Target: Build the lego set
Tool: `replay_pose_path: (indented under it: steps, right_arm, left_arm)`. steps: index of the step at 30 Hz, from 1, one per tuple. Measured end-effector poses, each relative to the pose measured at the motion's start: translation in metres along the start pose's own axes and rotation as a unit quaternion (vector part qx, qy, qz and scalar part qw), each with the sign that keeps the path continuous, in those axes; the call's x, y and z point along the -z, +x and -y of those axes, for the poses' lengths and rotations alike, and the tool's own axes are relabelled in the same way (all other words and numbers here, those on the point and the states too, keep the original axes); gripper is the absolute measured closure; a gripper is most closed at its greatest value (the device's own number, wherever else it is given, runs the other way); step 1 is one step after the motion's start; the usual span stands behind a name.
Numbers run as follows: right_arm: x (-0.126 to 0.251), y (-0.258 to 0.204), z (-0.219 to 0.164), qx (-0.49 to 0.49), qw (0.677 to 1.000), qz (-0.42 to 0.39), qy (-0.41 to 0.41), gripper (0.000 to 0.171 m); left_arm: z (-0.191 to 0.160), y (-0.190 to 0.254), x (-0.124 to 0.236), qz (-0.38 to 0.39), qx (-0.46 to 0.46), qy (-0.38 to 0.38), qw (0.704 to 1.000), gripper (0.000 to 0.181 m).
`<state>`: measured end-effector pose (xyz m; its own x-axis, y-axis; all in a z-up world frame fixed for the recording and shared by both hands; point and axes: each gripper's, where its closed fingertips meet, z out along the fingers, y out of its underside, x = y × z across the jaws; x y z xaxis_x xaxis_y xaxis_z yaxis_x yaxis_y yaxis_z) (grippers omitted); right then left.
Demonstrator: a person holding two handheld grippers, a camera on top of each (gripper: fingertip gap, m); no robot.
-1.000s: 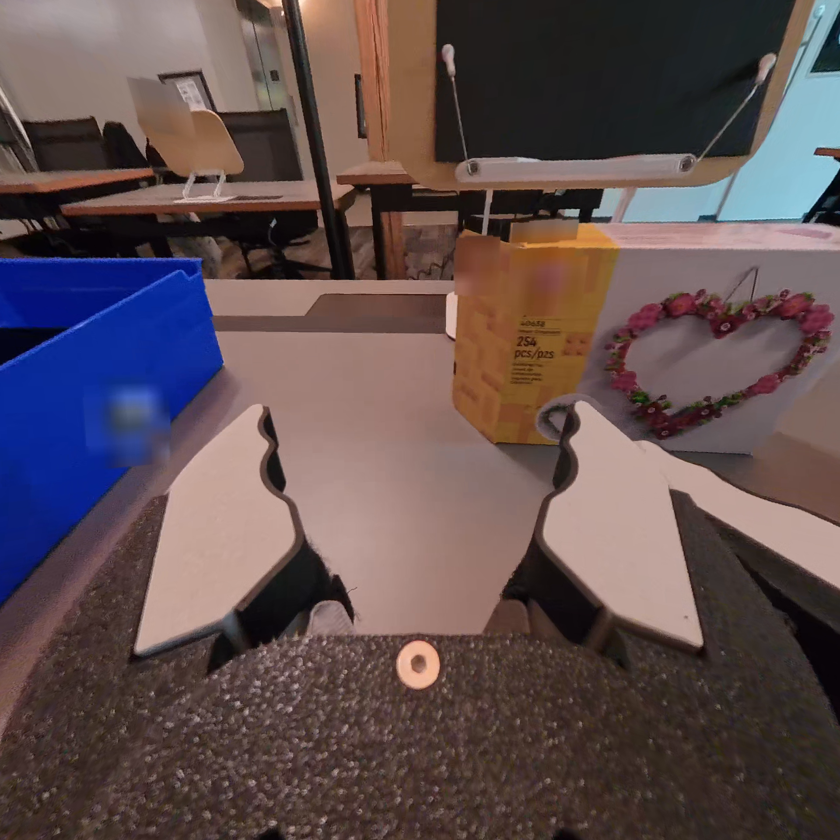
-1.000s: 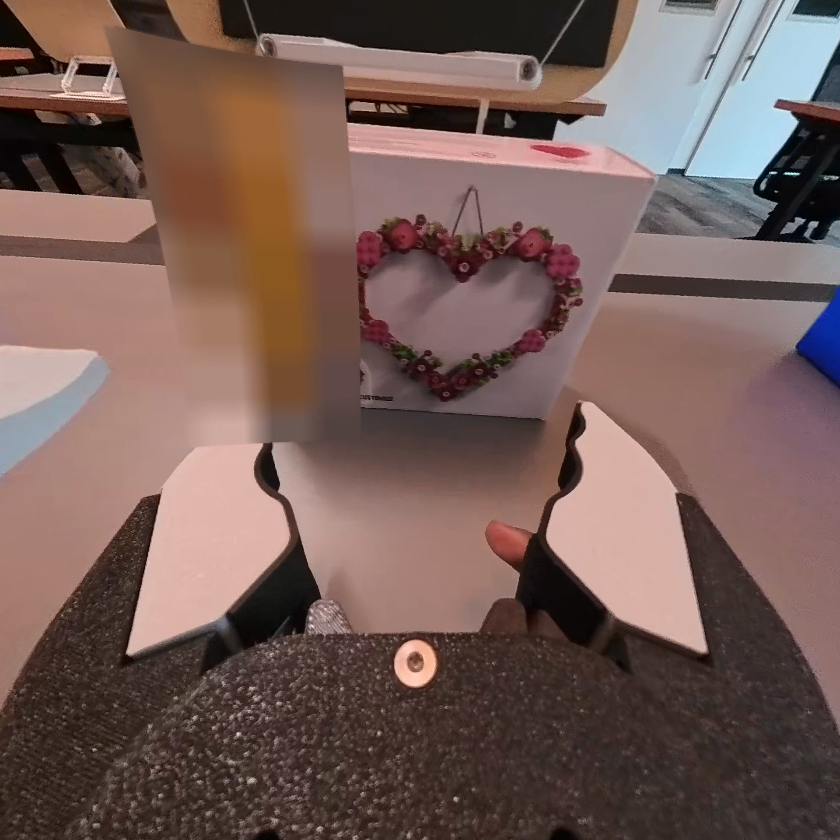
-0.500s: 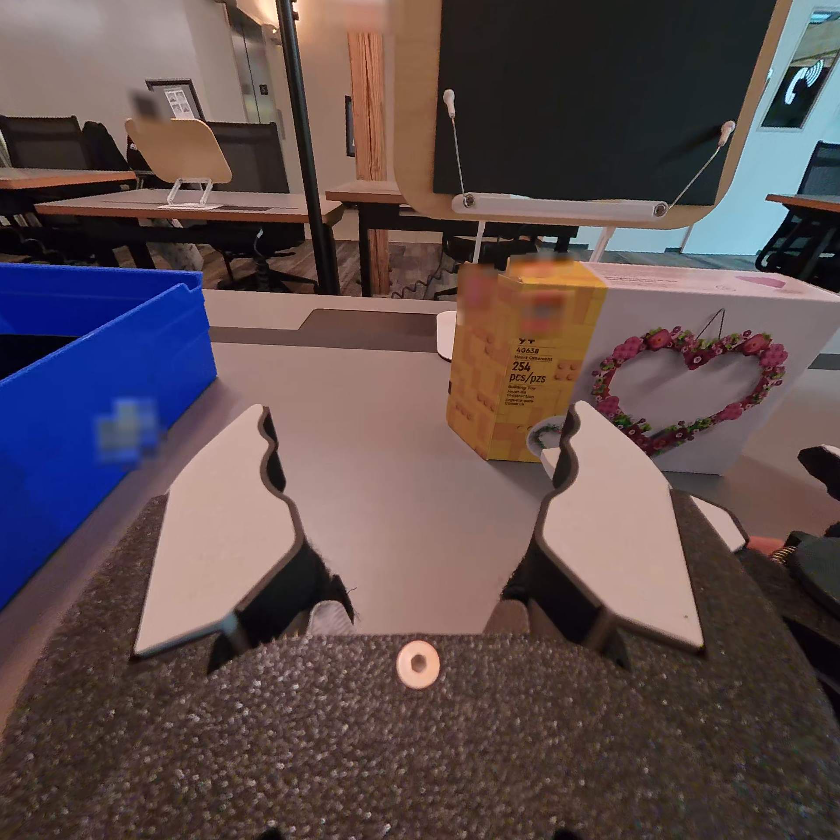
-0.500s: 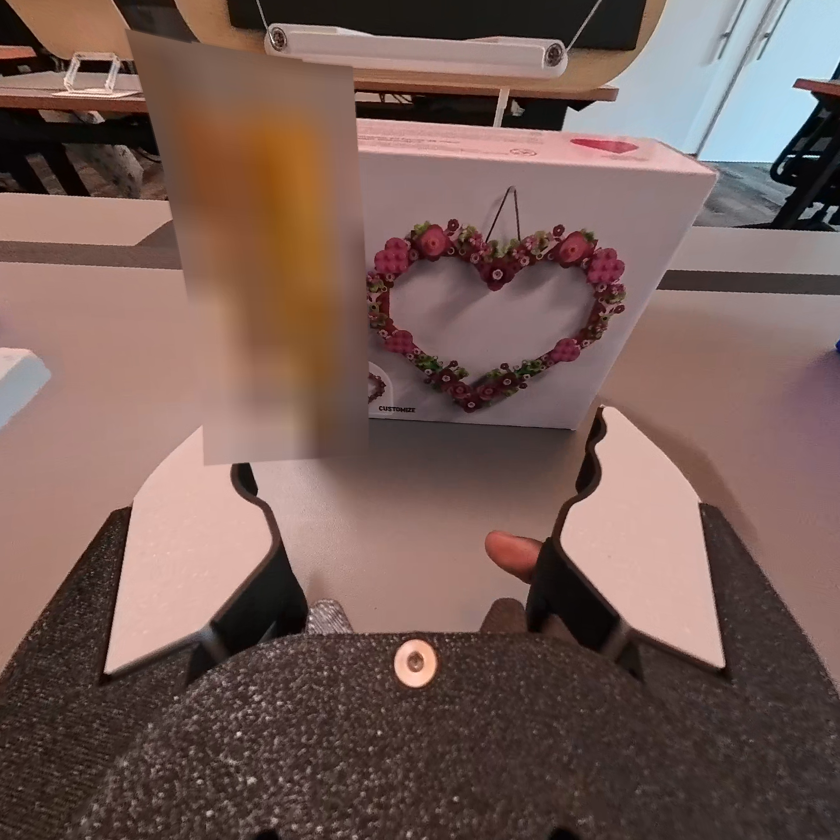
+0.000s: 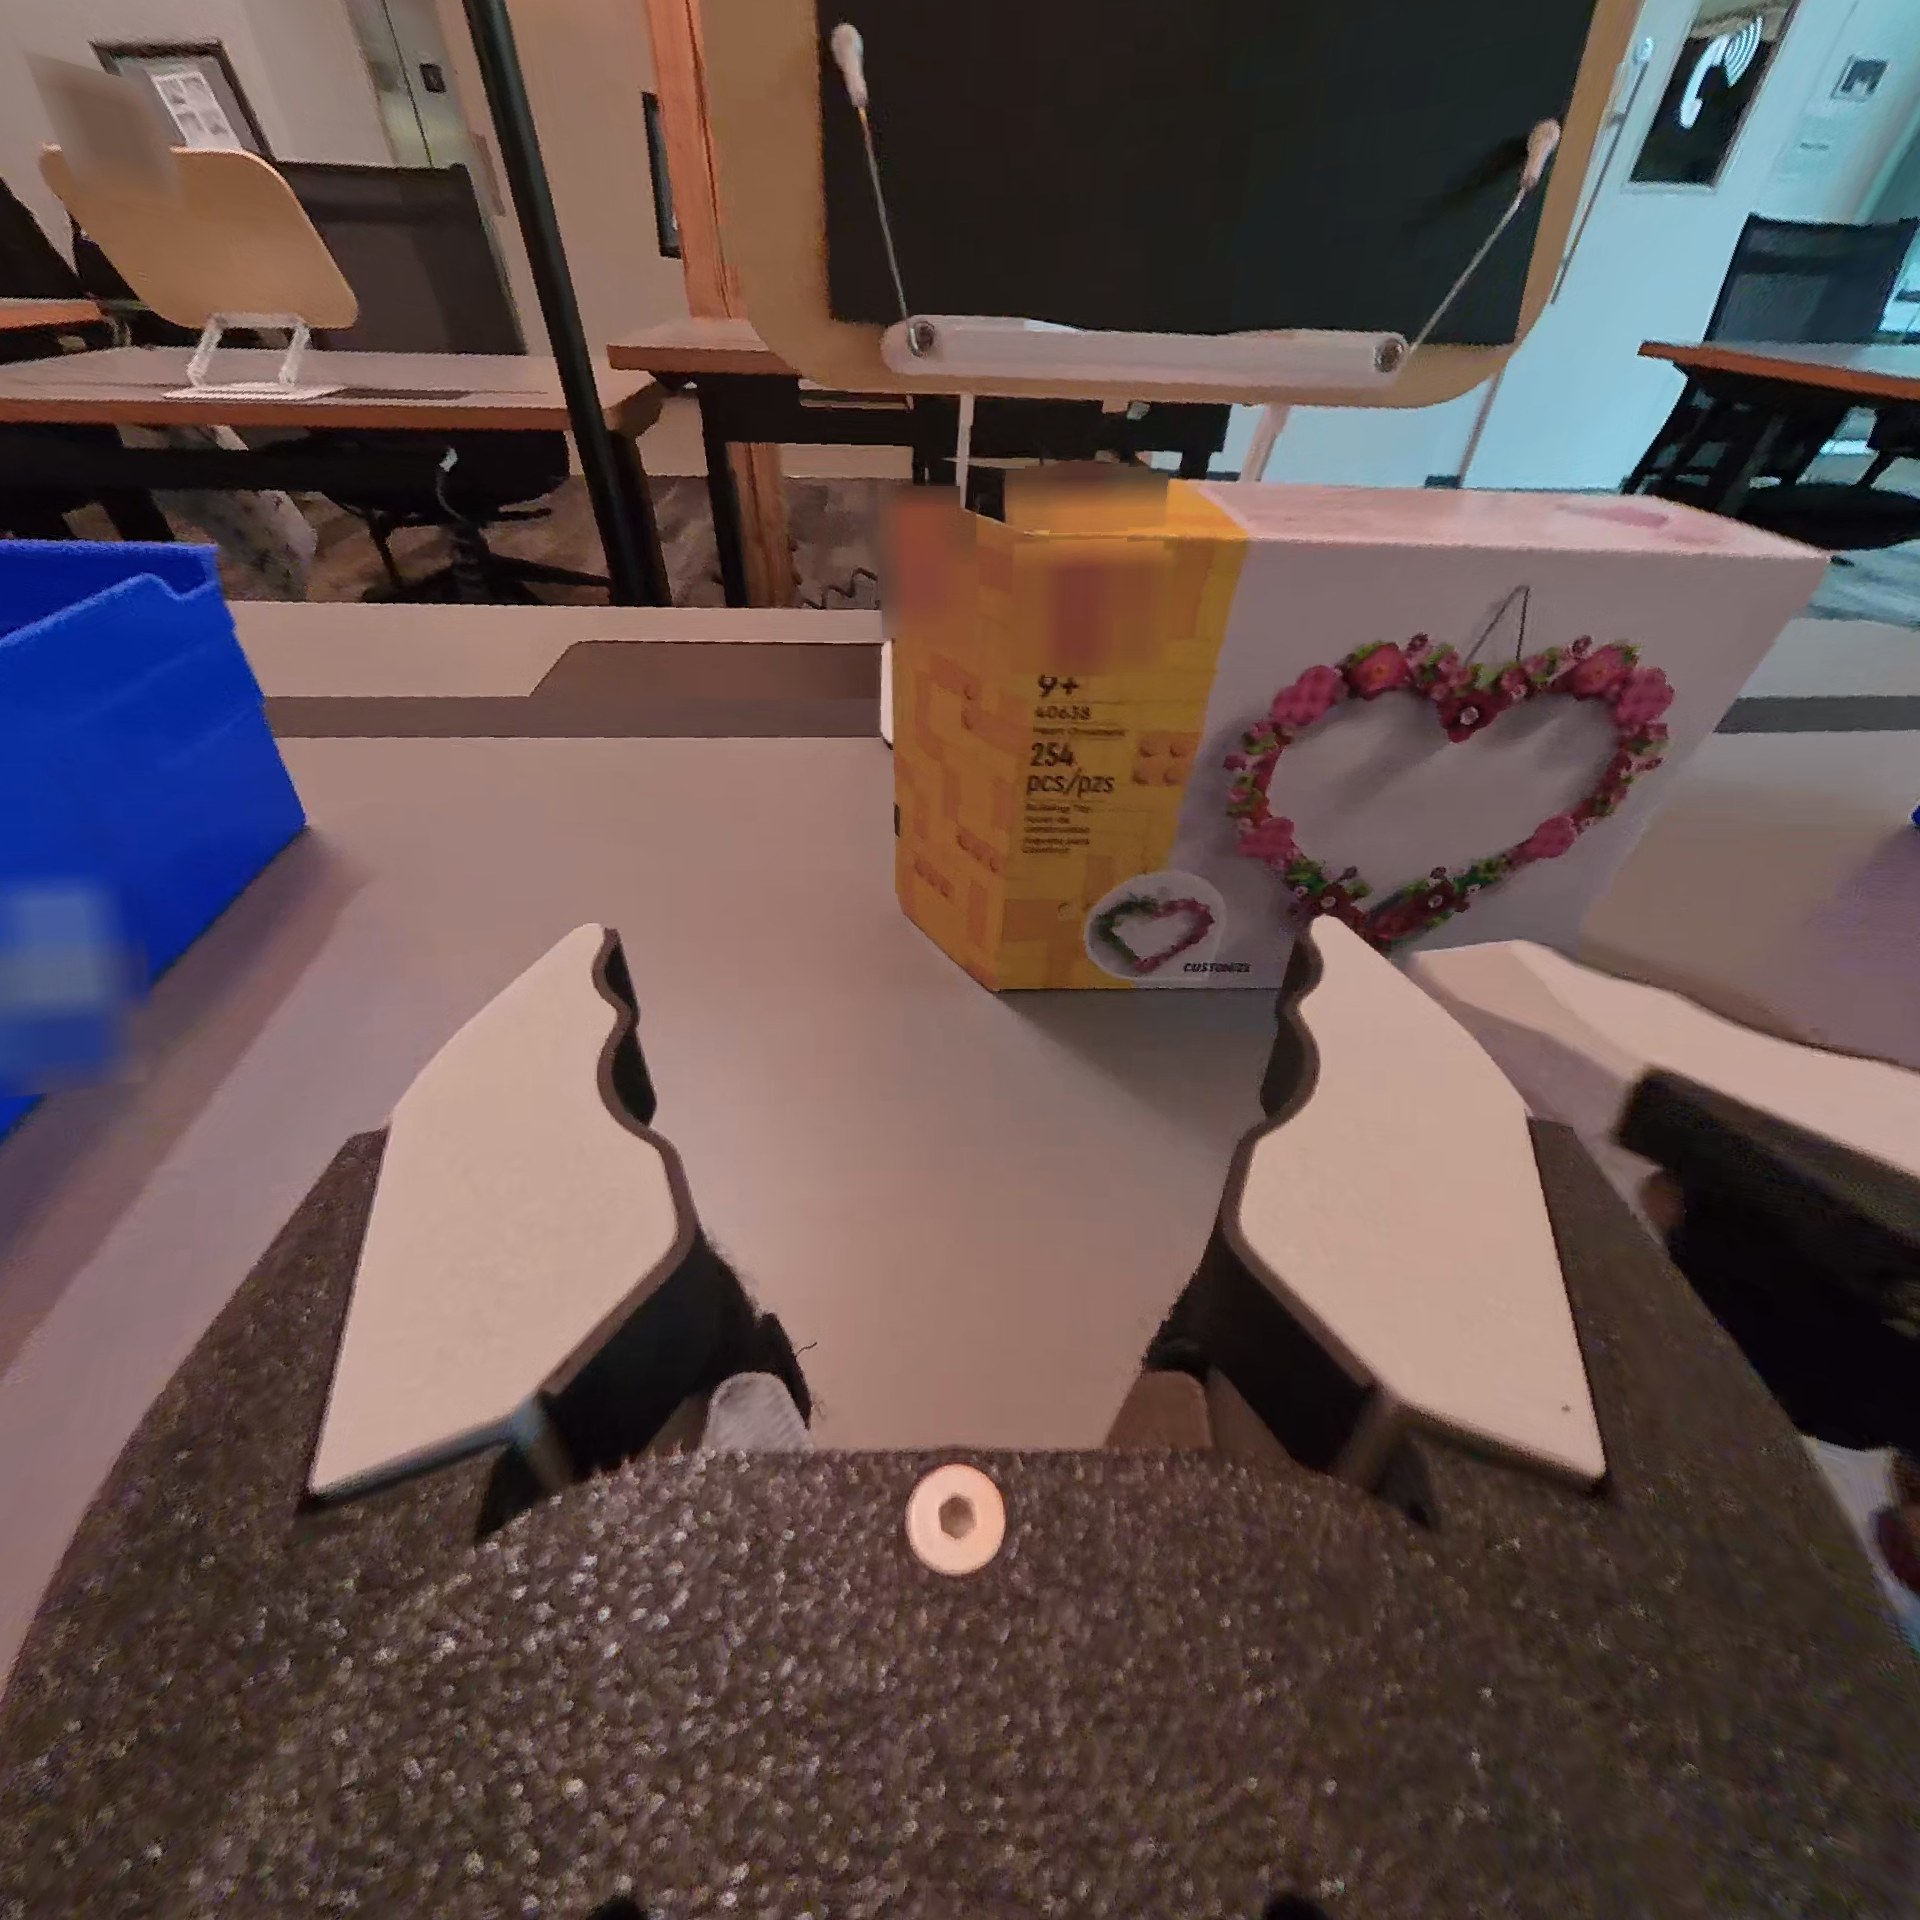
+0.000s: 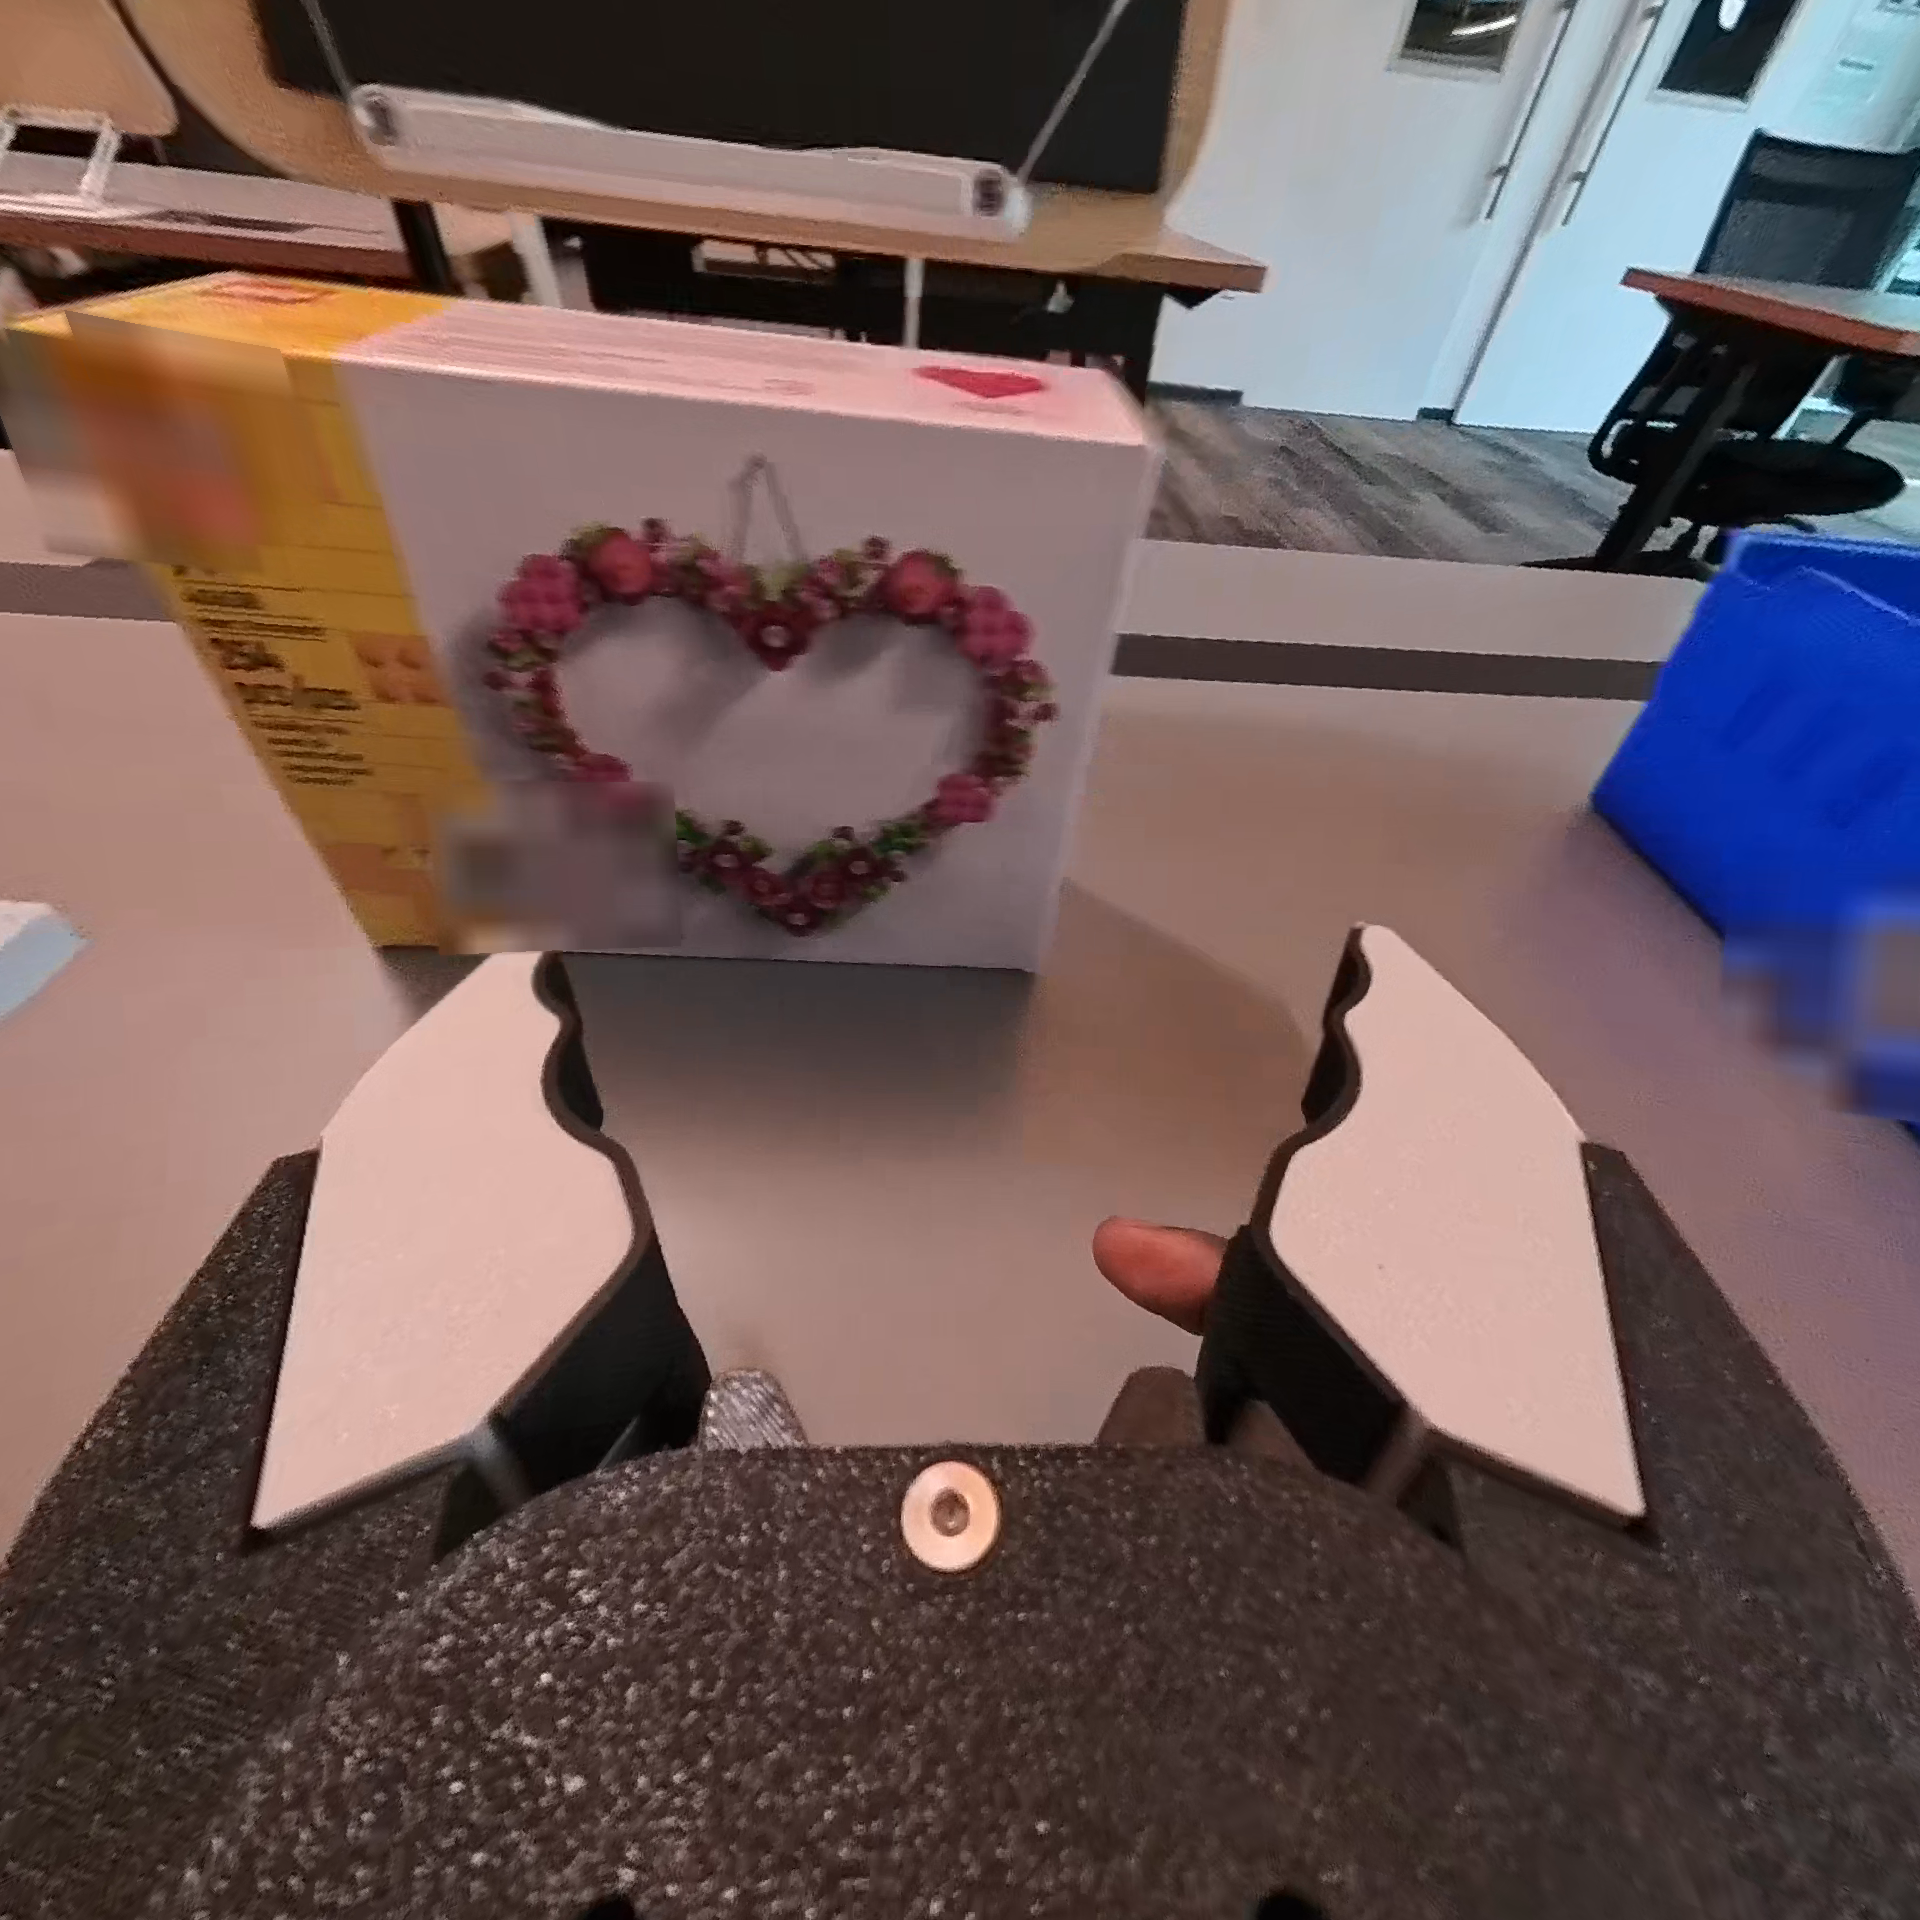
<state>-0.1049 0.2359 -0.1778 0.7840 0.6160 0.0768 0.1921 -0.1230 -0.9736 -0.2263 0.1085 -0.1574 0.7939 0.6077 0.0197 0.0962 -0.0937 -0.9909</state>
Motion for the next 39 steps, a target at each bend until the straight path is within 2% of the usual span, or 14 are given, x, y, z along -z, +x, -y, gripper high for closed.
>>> replay_pose_path:
  steps: [11,15,22,27,31,34,39]
  right_arm:
    - [0.025,0.068,0.001,-0.010,0.999,-0.026,0.018,0.042]
    - [0.024,0.071,-0.005,-0.016,1.000,-0.019,0.012,0.044]
    - [0.031,0.060,0.003,-0.016,1.000,0.019,0.013,0.043]
    - [0.054,0.062,0.006,-0.030,0.998,0.052,0.003,0.037]
    - [0.086,0.072,0.015,-0.029,0.998,0.050,0.023,0.034]
    - [0.105,0.081,0.017,-0.024,0.998,0.047,0.020,0.029]
    - [0.128,0.102,0.018,0.008,1.000,0.021,0.010,0.024]
  left_arm:
    - [-0.012,0.055,-0.013,-0.024,0.003,-0.009,1.000,0.067]
    - [-0.012,0.068,-0.013,-0.038,-0.012,-0.010,0.999,0.066]
    - [-0.007,0.055,0.000,-0.046,0.003,-0.012,0.999,0.064]
    - [0.015,0.036,0.029,-0.047,-0.034,0.003,0.998,0.053]
    - [0.031,0.009,0.067,-0.032,-0.054,0.027,0.998,0.047]
    - [0.032,-0.014,0.094,-0.018,-0.067,0.020,0.997,0.036]
    - [0.036,-0.039,0.127,-0.020,-0.060,0.007,0.998,0.036]
